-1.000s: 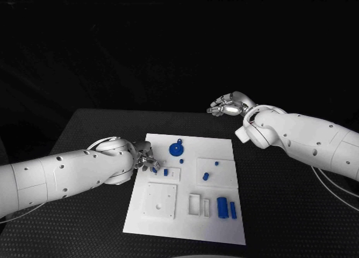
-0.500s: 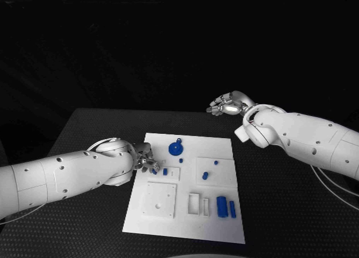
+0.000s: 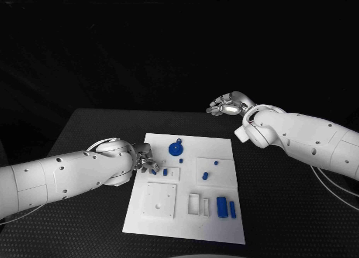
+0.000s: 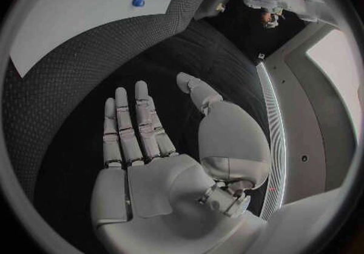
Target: Assemble the parts on the task board
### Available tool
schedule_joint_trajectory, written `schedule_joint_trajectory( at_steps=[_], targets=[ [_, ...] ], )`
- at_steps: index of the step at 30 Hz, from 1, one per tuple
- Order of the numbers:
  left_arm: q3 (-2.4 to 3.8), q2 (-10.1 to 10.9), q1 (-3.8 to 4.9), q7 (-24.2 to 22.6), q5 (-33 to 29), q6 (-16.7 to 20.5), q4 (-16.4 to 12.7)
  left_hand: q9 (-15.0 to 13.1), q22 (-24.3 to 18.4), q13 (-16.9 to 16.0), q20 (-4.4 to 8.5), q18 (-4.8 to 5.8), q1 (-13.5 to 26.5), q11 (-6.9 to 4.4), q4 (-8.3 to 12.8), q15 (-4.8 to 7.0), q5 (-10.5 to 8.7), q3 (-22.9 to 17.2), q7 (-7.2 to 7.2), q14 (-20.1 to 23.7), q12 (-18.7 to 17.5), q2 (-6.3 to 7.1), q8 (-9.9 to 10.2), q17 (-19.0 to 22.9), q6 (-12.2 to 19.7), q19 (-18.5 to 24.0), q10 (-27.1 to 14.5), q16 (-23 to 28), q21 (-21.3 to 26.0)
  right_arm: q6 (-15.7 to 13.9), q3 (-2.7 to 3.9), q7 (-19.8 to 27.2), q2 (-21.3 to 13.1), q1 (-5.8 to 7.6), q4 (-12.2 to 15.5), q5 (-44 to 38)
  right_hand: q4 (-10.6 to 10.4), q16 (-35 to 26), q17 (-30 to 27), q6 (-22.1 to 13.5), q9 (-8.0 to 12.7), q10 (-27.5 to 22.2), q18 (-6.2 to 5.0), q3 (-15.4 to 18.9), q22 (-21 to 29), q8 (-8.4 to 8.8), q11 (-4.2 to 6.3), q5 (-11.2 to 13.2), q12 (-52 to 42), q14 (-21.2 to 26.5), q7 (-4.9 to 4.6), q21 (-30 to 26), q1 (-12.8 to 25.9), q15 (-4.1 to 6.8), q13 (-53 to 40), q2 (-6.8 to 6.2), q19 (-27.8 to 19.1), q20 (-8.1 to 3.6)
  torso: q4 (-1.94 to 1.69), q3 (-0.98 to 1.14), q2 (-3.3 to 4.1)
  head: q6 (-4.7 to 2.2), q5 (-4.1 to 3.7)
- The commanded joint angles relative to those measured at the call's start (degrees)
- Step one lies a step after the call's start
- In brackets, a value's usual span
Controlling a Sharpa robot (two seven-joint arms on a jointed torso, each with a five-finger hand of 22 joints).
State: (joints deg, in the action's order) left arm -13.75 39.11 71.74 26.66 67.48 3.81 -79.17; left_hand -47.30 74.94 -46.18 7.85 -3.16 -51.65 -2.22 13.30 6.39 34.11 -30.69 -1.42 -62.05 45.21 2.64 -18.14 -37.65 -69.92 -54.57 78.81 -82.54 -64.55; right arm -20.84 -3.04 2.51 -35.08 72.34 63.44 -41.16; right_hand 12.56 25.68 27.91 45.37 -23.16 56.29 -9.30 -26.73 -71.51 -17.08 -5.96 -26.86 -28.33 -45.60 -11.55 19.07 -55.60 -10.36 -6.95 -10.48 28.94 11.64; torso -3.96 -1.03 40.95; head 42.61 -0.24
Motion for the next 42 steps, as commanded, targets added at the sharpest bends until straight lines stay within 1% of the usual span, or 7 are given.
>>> schedule_joint_trajectory(
  at_steps=[1,15,20,26,38,41,42],
  targets=[
    [-0.02,0.0,-0.06,-0.1,1.2,-1.6,0.1,0.0,1.1,-0.1,7.67,-0.67,-0.7,-3.66,3.2,5.21,0.3,-3.6,1.36,-3.9,0.3,-0.87,-0.2,-0.1,-1.2,-0.3,3.3,-0.2,-0.3,0.7,0.03,0.3,0.0,-0.03,0.0,0.0,-0.3,0.3,-0.1,0.6,0.1,-5.2,0.28,0.1,-0.1,-0.27,-3.07,-0.3,-0.3,0.4,-0.14,-0.3,0.3,0.07,0.1,-0.04,-0.3,0.04,-0.01,-0.02,0.0,0.01,-0.08],
    [-0.01,-0.8,-0.07,-0.4,2.9,-2.3,0.6,0.0,1.1,-0.1,7.68,-0.71,-0.9,-3.71,3.2,5.23,0.26,-3.7,1.38,-3.9,0.4,-0.88,-0.2,-0.1,-1.1,-0.3,3.3,-0.3,-0.4,0.8,0.03,0.3,0.0,-0.04,0.1,0.0,-0.3,0.3,-0.1,0.6,0.1,-5.2,0.28,0.1,-0.2,-0.29,-3.07,-0.3,-0.3,0.4,-0.14,-0.4,0.3,0.06,0.2,-0.04,-0.3,0.04,0.03,0.0,0.02,-0.15,-0.13],
    [-0.01,-1.2,-0.46,-0.7,2.6,-2.5,0.8,0.0,1.1,-0.1,7.67,-0.69,-0.9,-3.69,3.2,5.23,0.14,-3.6,1.37,-3.9,0.5,-0.91,-0.2,-0.1,-1.1,-0.3,3.2,-0.3,-0.5,0.9,0.03,0.3,0.0,-0.06,0.0,0.0,-0.3,0.3,-0.1,0.6,0.1,-5.2,0.28,0.1,-0.2,-0.29,-3.07,-0.3,-0.3,0.4,-0.14,-0.4,0.3,0.06,0.2,-0.03,-0.3,0.04,0.15,-0.01,0.04,-0.1,-0.21],
    [-0.01,-1.9,-0.66,-0.9,2.6,-3.3,1.4,-0.1,1.1,-0.3,7.62,-0.66,-0.4,-3.63,3.0,5.17,-0.49,-3.4,1.41,-3.9,0.7,-1.06,-0.5,-0.1,-1.4,-0.2,3.3,-0.4,-0.6,0.9,0.02,0.3,0.1,-0.09,0.0,0.0,-0.3,0.3,-0.1,0.6,0.1,-5.2,0.27,0.1,-0.2,-0.29,-3.07,-0.3,-0.3,0.4,-0.14,-0.4,0.3,0.06,0.2,-0.03,-0.3,0.04,0.11,0.06,0.03,-0.04,-0.3],
    [0.0,-2.1,-0.91,-0.6,2.2,-5.1,2.3,0.0,1.1,-0.2,7.6,-0.66,-0.2,-3.52,2.9,5.11,-0.93,-3.3,1.32,-3.7,0.8,-0.98,-0.5,-0.1,-1.1,-0.1,3.1,-0.4,-0.6,0.9,0.02,0.3,0.0,-0.1,0.1,0.1,-0.3,0.3,-0.2,0.6,0.1,-5.2,0.27,0.1,-0.2,-0.3,-3.08,-0.3,-0.3,0.4,-0.14,-0.5,0.3,0.05,0.3,-0.03,-0.3,0.05,0.01,0.05,0.01,-0.01,-0.46],
    [0.01,-2.0,-0.91,-0.6,2.1,-4.7,2.4,0.2,1.0,-0.1,7.57,-0.66,0.2,-3.28,2.2,4.93,-1.87,-3.3,1.12,-3.5,0.7,-0.43,-0.3,0.0,-0.7,0.1,3.0,-0.2,-0.6,0.9,0.02,0.3,0.0,-0.11,0.1,0.1,-0.3,0.3,-0.2,0.6,0.1,-5.2,0.27,0.1,-0.2,-0.3,-3.08,-0.3,-0.3,0.4,-0.14,-0.5,0.3,0.05,0.3,-0.05,-0.3,0.05,0.03,0.03,-0.01,-0.03,-0.51],
    [0.01,-2.0,-0.91,-0.6,2.1,-4.7,2.4,0.3,0.9,0.0,7.6,-0.72,0.3,-3.18,1.6,4.82,-5.49,-3.3,1.05,-3.4,0.7,-0.03,-0.2,0.1,-0.4,0.1,3.0,-0.1,-0.5,0.9,0.02,0.3,0.0,-0.11,0.1,0.1,-0.3,0.3,-0.2,0.6,0.1,-5.2,0.27,0.1,-0.2,-0.3,-3.08,-0.3,-0.3,0.4,-0.15,-0.5,0.3,0.05,0.3,-0.05,-0.3,0.05,0.03,0.03,-0.01,-0.03,-0.51]
  ],
)
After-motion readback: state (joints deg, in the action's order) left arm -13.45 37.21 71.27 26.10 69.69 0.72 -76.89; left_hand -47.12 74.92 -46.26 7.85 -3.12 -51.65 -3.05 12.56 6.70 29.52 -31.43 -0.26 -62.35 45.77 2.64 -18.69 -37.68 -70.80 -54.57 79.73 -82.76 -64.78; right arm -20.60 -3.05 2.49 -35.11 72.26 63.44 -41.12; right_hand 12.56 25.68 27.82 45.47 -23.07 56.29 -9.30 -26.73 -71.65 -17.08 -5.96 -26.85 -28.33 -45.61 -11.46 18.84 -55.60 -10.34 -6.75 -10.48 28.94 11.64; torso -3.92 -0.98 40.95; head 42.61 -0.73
